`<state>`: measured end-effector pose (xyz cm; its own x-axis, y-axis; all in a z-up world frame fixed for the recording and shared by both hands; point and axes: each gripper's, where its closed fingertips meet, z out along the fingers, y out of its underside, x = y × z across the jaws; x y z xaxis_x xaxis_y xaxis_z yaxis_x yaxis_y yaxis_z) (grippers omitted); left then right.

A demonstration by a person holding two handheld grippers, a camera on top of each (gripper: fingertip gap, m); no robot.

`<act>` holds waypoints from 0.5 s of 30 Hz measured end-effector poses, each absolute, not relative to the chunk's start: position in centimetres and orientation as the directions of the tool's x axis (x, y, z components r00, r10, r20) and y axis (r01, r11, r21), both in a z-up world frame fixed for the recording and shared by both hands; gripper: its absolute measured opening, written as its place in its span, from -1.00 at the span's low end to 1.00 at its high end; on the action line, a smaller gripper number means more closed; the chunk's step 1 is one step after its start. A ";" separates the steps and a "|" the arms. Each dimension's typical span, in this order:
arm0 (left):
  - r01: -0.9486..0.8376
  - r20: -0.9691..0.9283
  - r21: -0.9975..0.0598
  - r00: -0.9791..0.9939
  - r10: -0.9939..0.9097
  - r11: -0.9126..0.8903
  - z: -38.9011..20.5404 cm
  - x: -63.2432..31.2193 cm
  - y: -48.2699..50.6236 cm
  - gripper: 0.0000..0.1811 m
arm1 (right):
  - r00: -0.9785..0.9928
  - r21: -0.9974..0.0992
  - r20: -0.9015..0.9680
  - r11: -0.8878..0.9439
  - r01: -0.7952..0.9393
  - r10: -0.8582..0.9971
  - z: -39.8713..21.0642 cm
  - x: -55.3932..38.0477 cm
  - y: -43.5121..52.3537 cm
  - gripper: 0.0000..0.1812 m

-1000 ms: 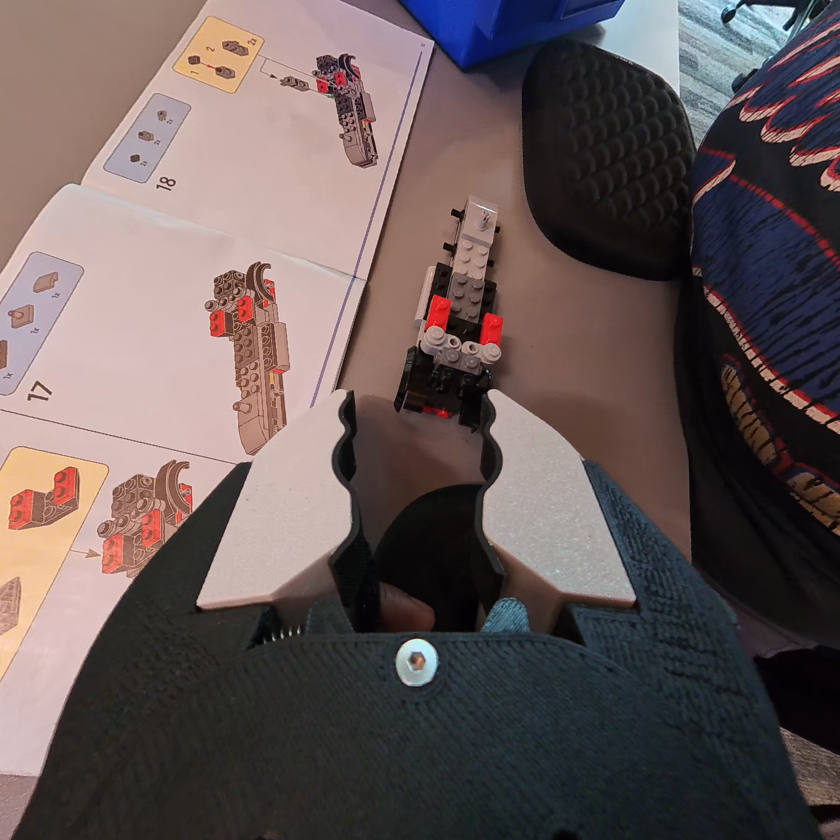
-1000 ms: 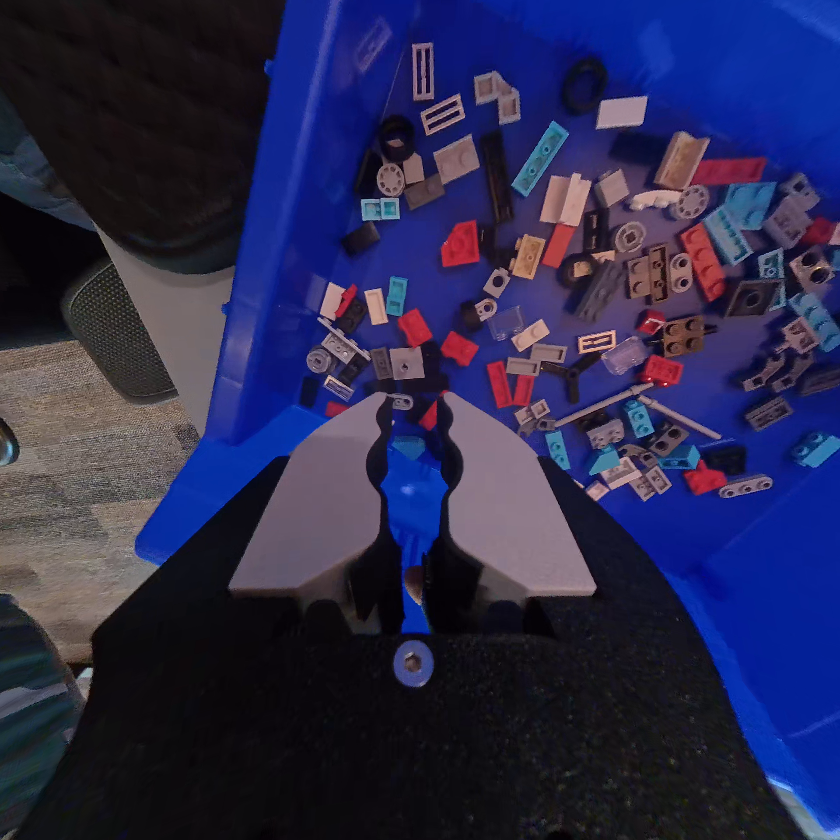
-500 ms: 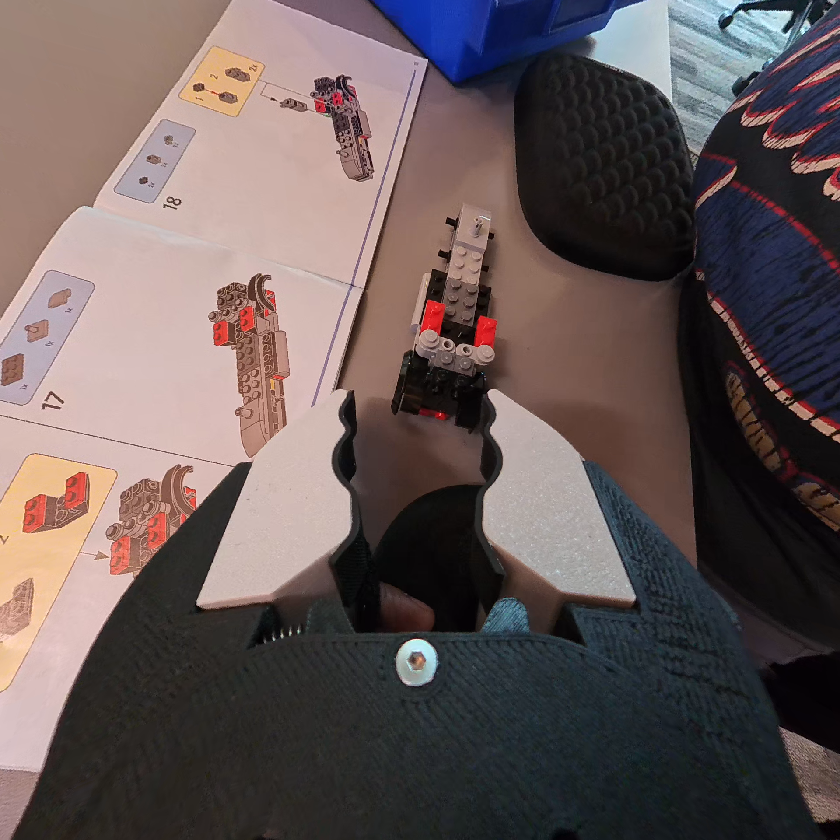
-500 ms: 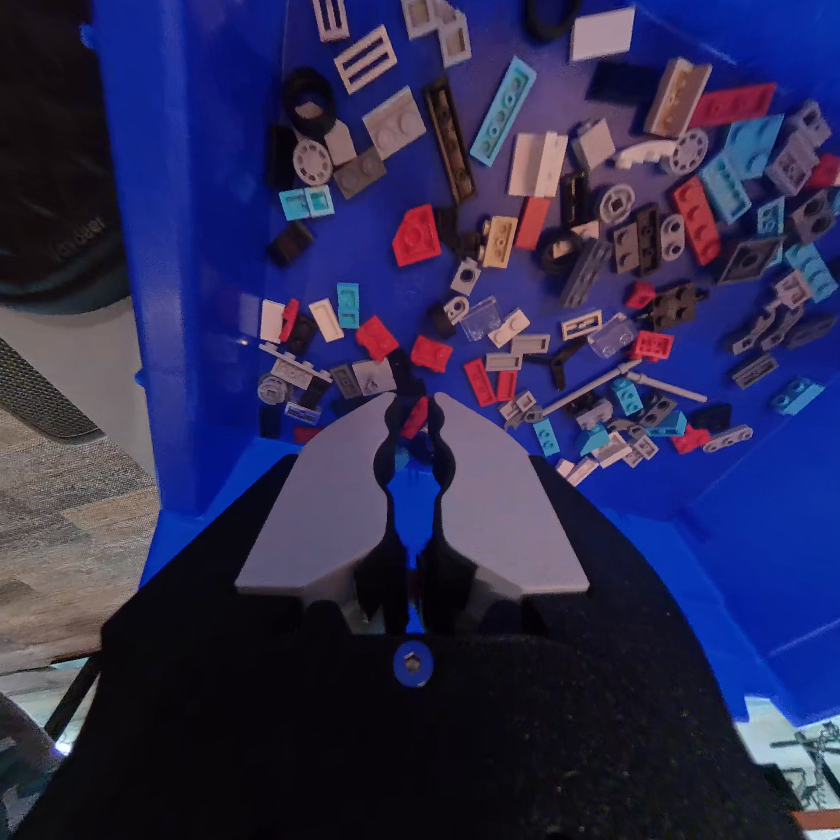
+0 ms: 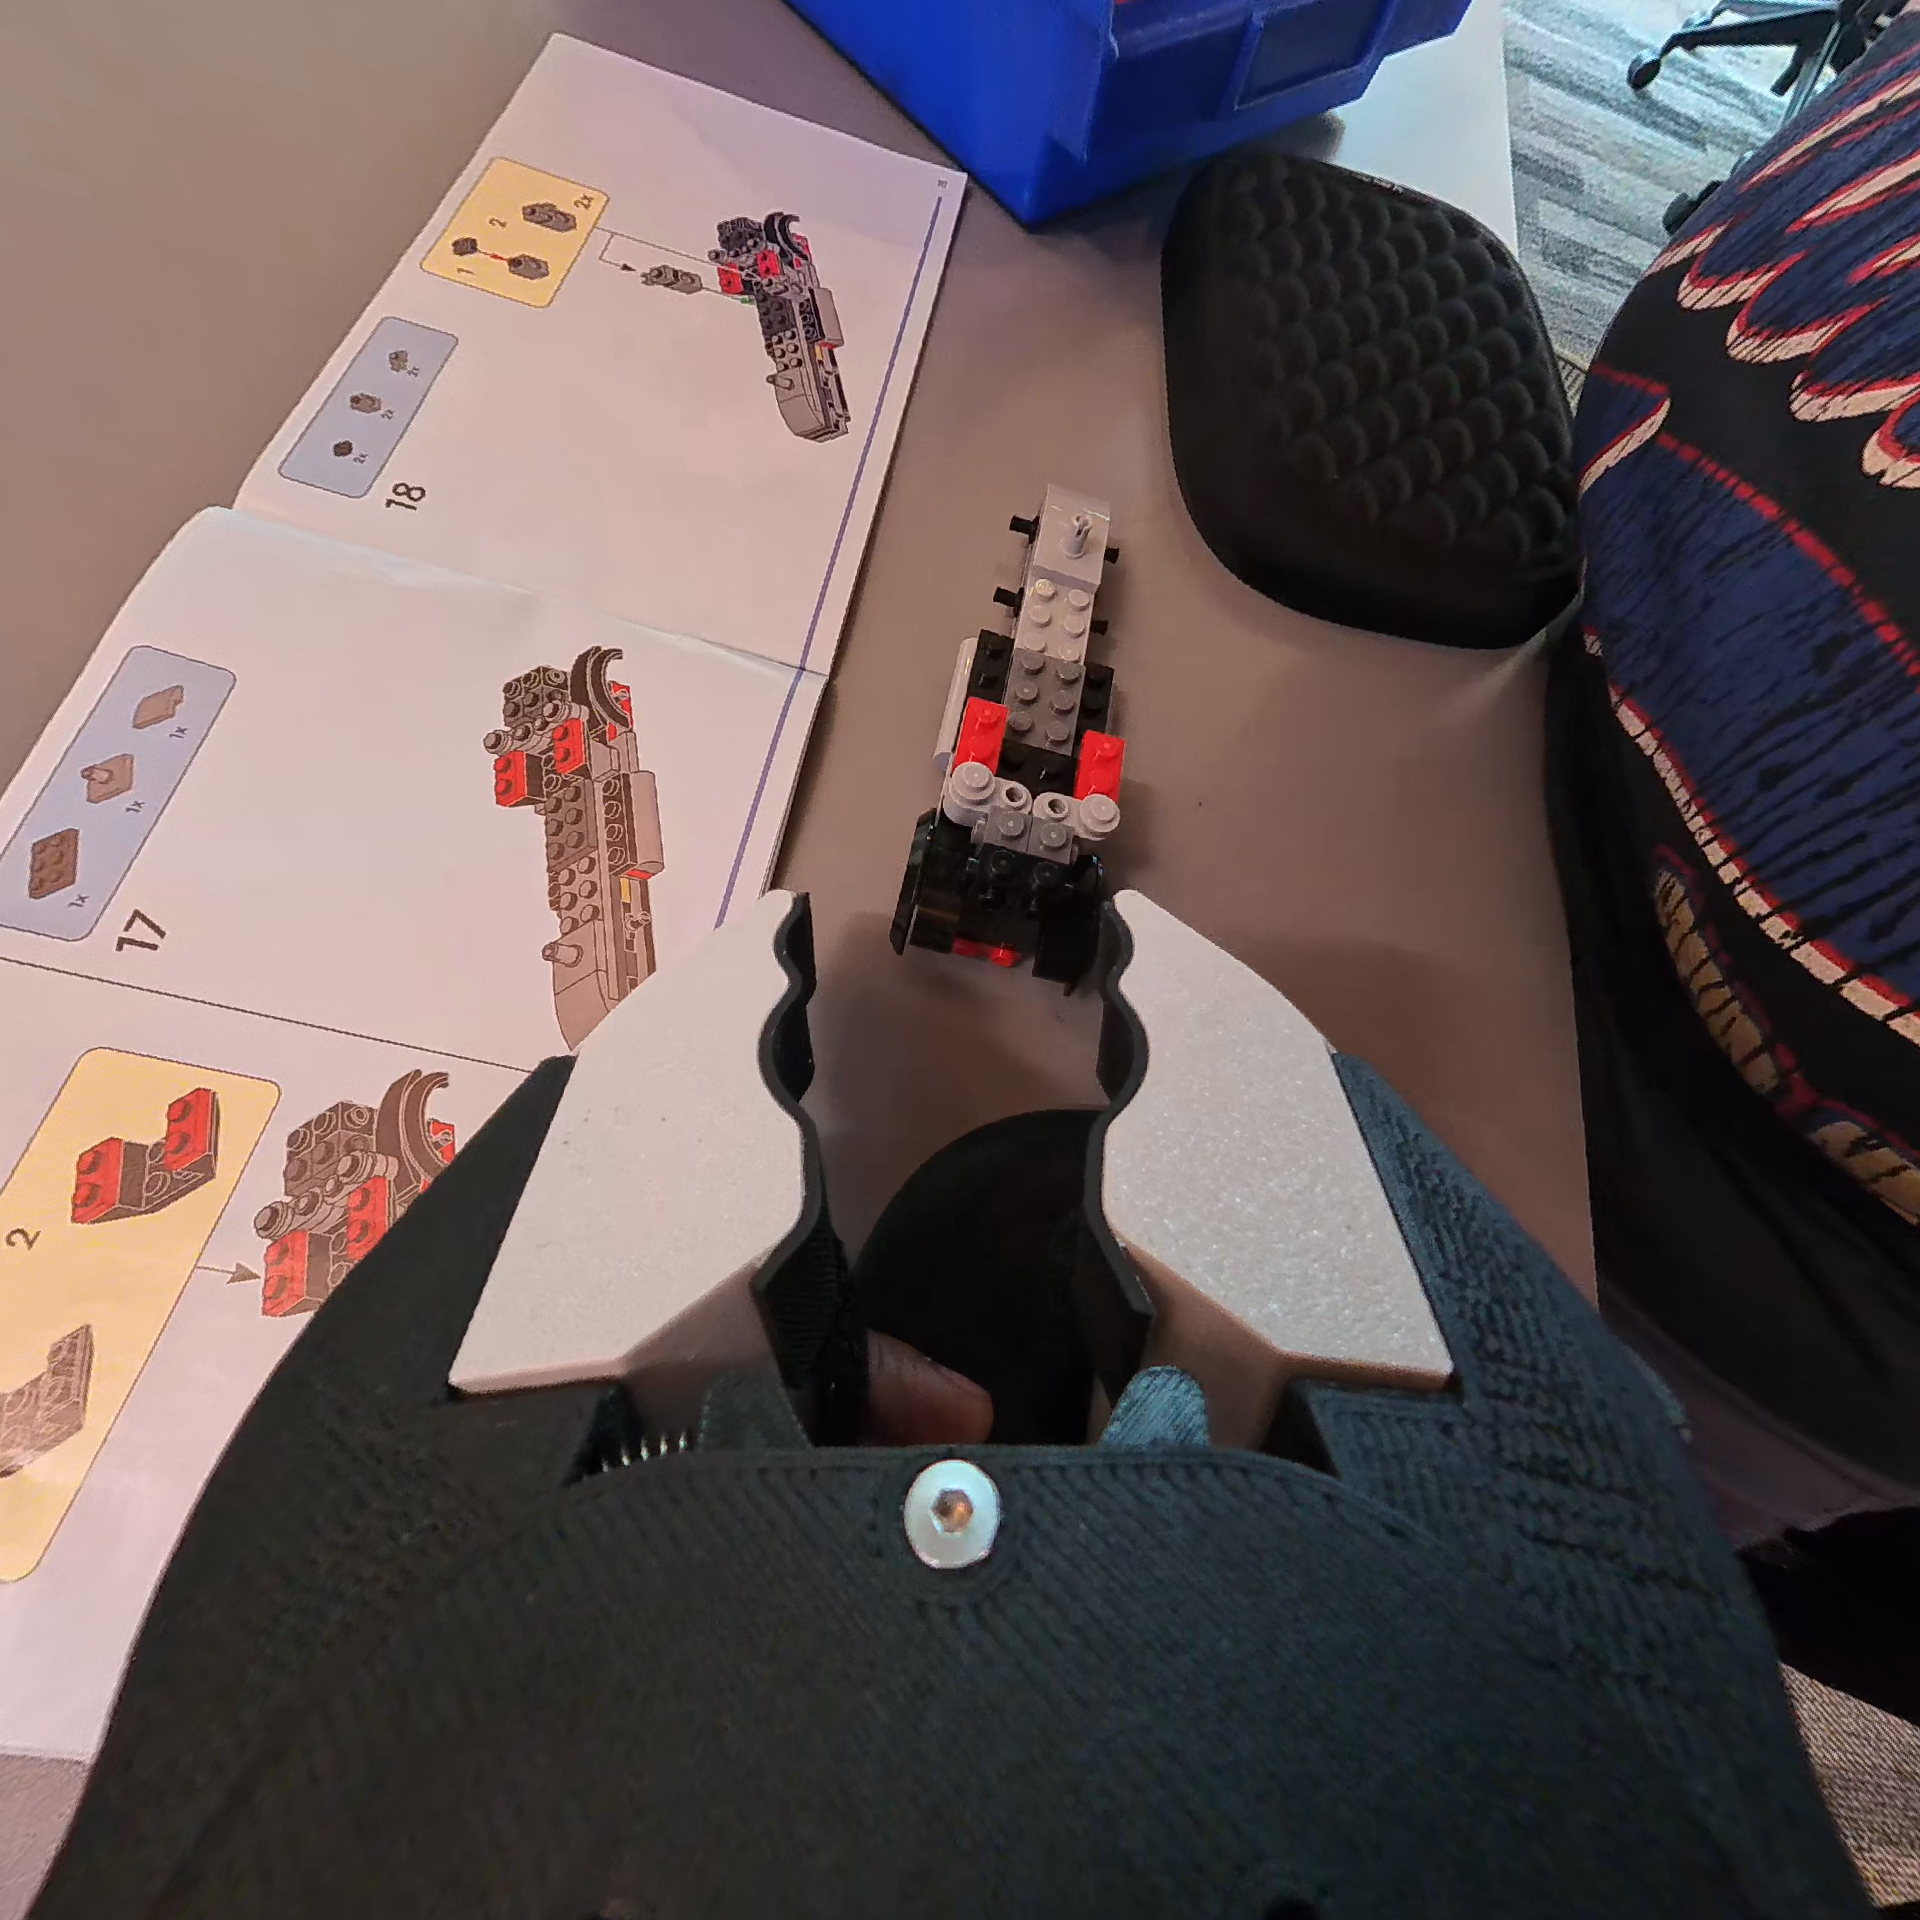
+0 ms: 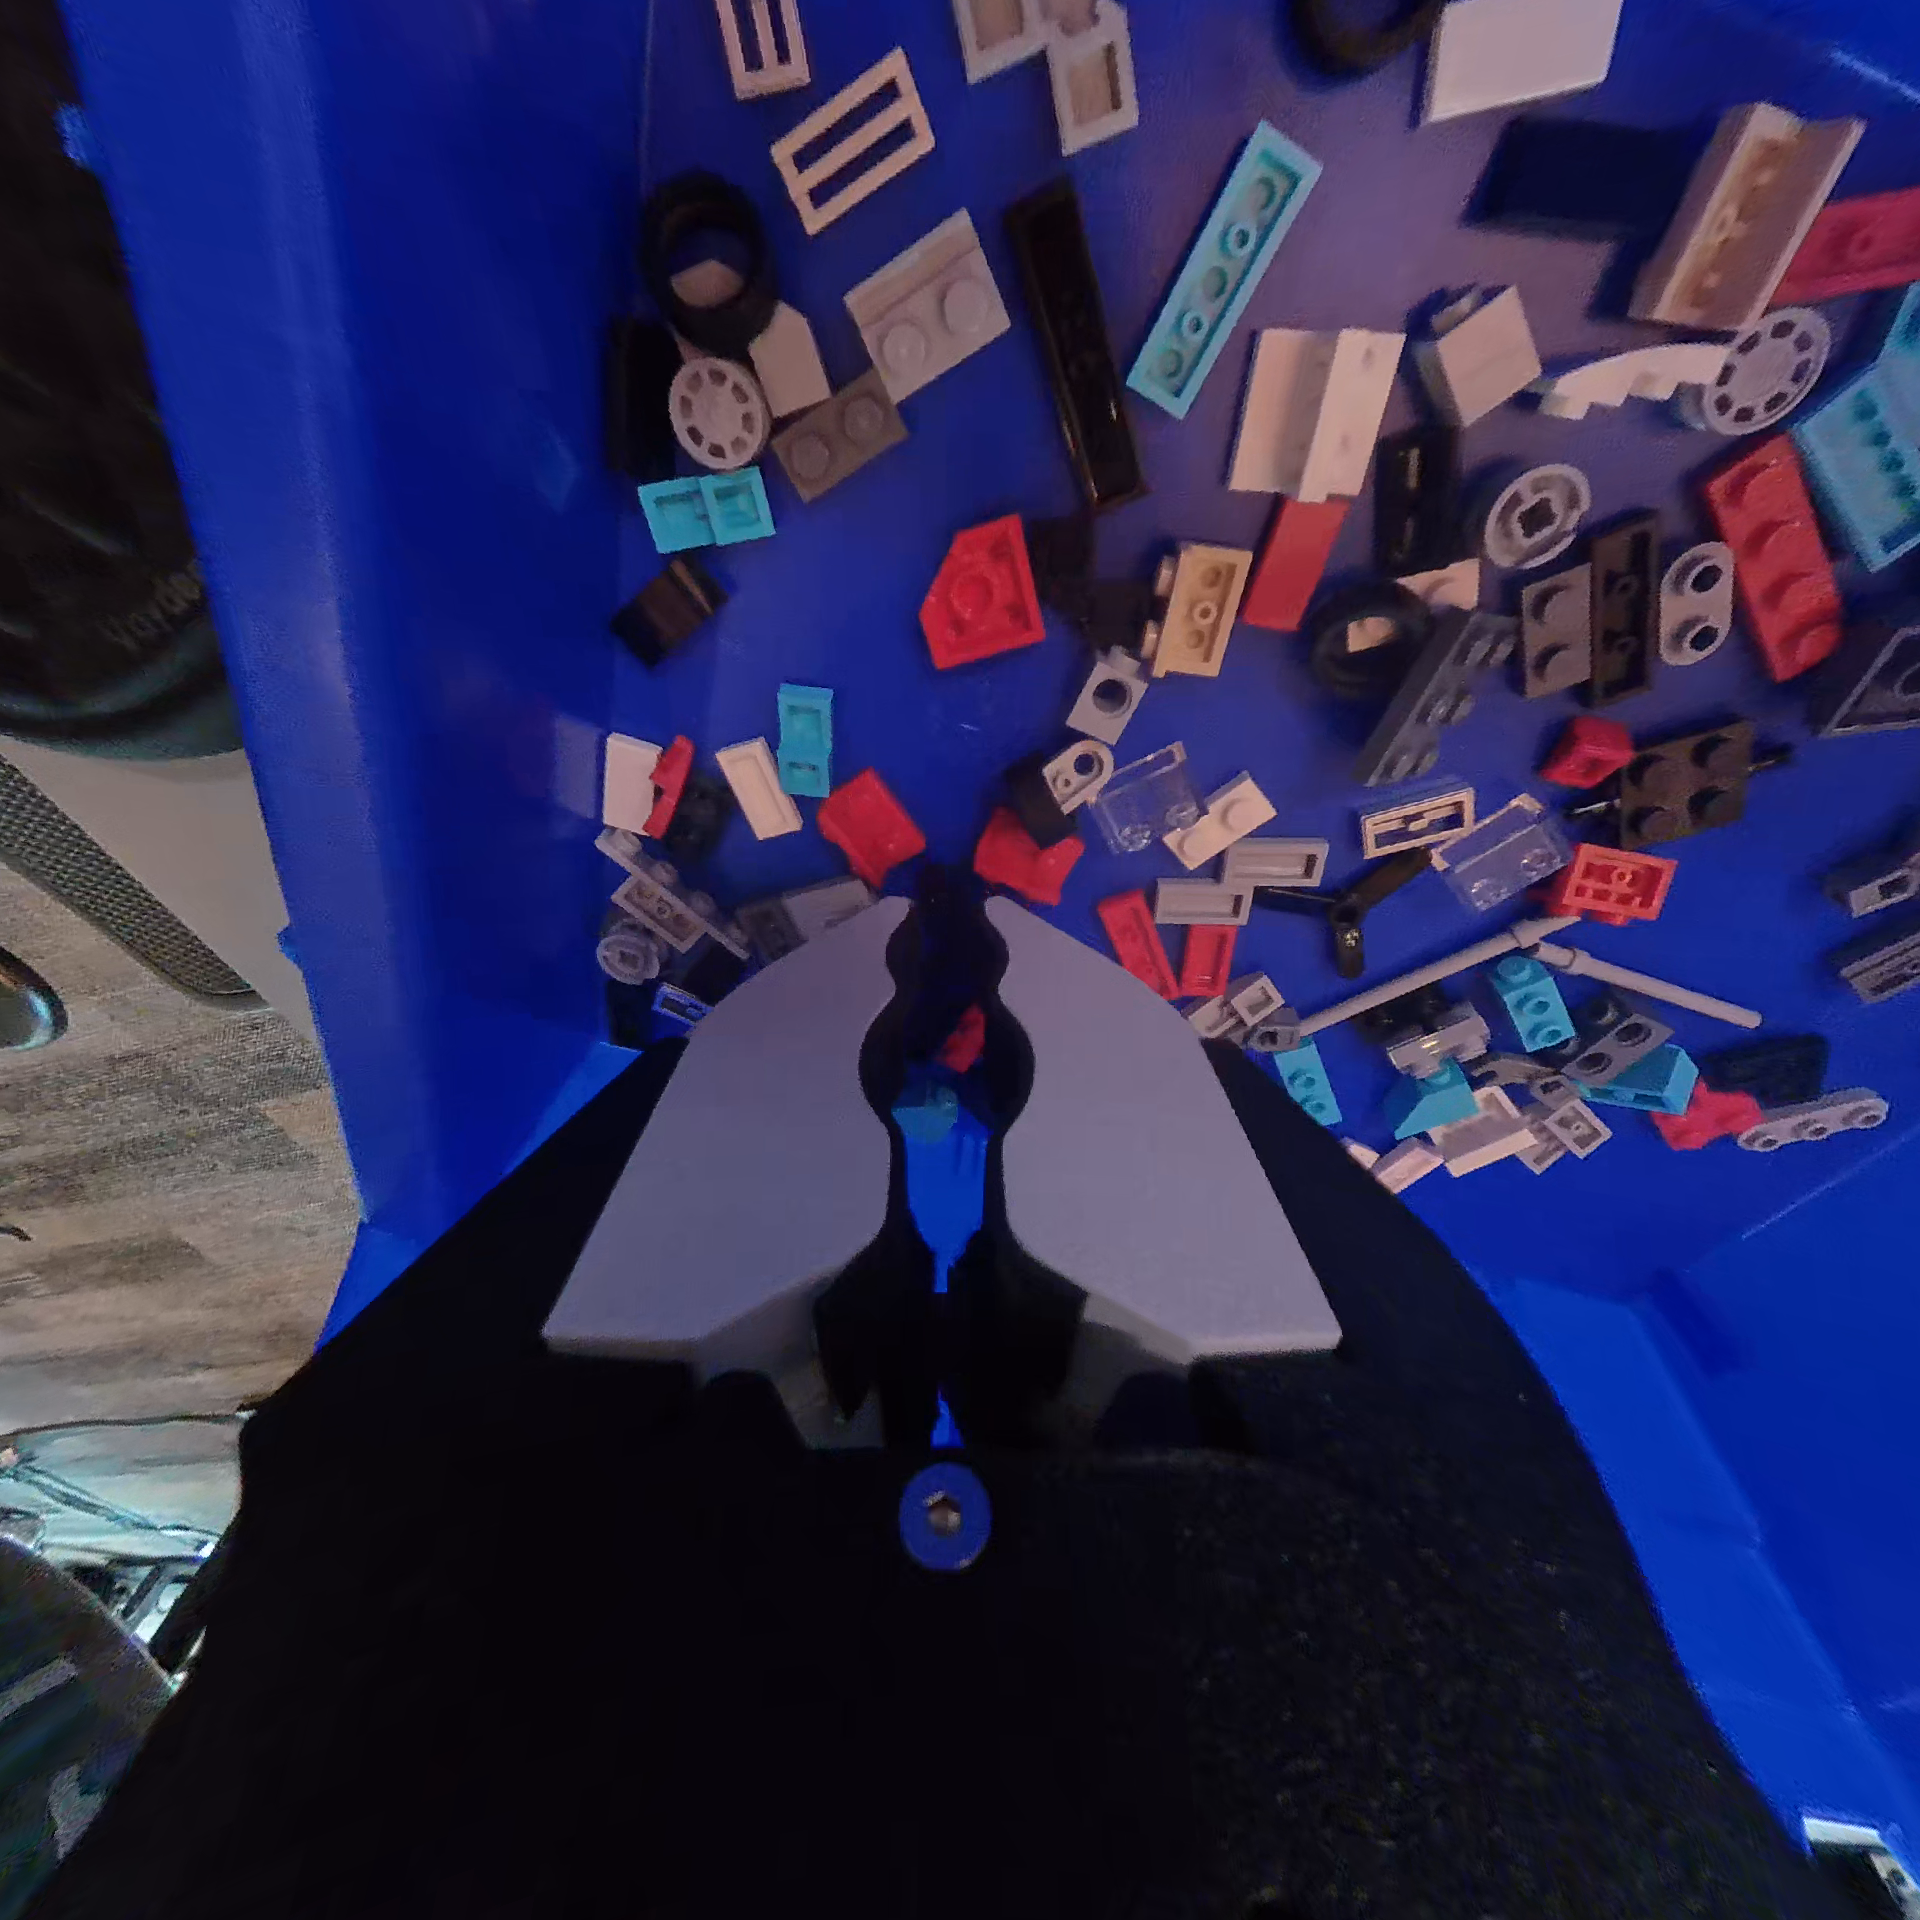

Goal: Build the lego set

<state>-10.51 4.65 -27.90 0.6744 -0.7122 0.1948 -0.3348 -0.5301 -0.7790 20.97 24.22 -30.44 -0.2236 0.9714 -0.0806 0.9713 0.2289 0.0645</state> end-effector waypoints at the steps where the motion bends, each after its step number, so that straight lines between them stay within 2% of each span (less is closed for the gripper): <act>1: -0.334 0.196 -0.779 0.674 -0.712 -0.530 -27.9 -10.5 4.7 -0.42 | -0.230 0.065 -0.076 0.234 0.970 0.970 -30.4 21.0 24.2 -0.91; 8: -0.336 0.190 -0.782 0.674 -0.714 -0.525 -27.9 -10.5 4.7 -0.42 | -0.223 0.056 -0.044 0.225 0.973 0.974 -29.9 21.1 24.3 -0.91; 15: -0.330 0.172 -0.801 0.672 -0.720 -0.500 -27.5 -10.6 4.7 -0.42 | -0.085 -0.166 0.052 0.093 0.982 0.995 -26.8 18.9 24.2 -0.91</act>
